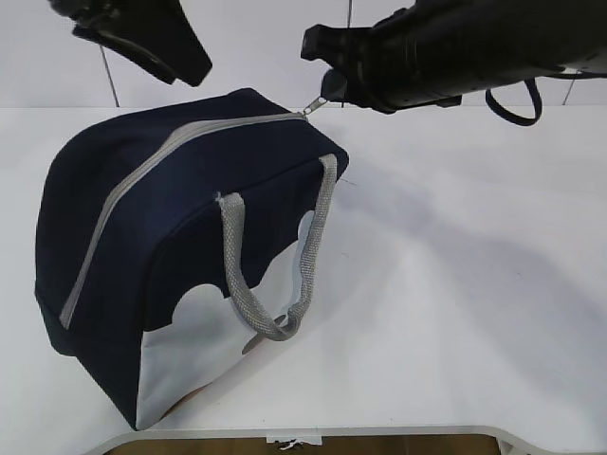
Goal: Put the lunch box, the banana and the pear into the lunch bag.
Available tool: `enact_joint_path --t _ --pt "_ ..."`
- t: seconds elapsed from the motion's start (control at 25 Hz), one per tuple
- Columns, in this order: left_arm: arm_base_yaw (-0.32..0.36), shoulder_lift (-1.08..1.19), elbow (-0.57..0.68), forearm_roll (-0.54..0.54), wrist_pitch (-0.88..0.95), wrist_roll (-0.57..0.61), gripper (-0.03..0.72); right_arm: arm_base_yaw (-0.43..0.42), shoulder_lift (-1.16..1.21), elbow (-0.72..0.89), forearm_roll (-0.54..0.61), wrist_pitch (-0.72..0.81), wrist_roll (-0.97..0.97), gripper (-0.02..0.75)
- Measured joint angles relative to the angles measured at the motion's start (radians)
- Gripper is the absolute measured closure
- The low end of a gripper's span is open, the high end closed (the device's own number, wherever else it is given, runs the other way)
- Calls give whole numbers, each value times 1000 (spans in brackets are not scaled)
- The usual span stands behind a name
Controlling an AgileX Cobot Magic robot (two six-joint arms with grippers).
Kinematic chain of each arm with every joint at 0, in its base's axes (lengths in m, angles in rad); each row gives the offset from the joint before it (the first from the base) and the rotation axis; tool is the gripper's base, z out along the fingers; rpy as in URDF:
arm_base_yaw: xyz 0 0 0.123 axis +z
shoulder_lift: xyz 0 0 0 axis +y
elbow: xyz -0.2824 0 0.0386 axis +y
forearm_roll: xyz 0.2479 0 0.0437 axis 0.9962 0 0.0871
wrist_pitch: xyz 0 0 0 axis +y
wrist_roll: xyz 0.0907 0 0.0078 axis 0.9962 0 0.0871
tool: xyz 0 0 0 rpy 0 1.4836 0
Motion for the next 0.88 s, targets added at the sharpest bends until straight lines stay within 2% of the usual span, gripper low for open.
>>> enact_joint_path --t 0.08,0.28,0.32,0.56,0.68,0.76,0.88 --pt "0 103 -56 -58 0 10 357 0 0 0 0 0 0 737" --pt "0 111 -58 -60 0 10 357 0 0 0 0 0 0 737" --pt "0 209 -91 -106 -3 44 357 0 0 0 0 0 0 737" --pt "0 260 -97 -168 -4 87 359 -2 0 0 0 0 0 737" --pt "0 269 -97 -168 -6 97 437 -2 0 0 0 0 0 737" --pt "0 269 -97 -168 -6 111 539 -2 2 0 0 0 0 737" --pt "0 269 -97 -168 -6 111 539 -2 2 0 0 0 0 737"
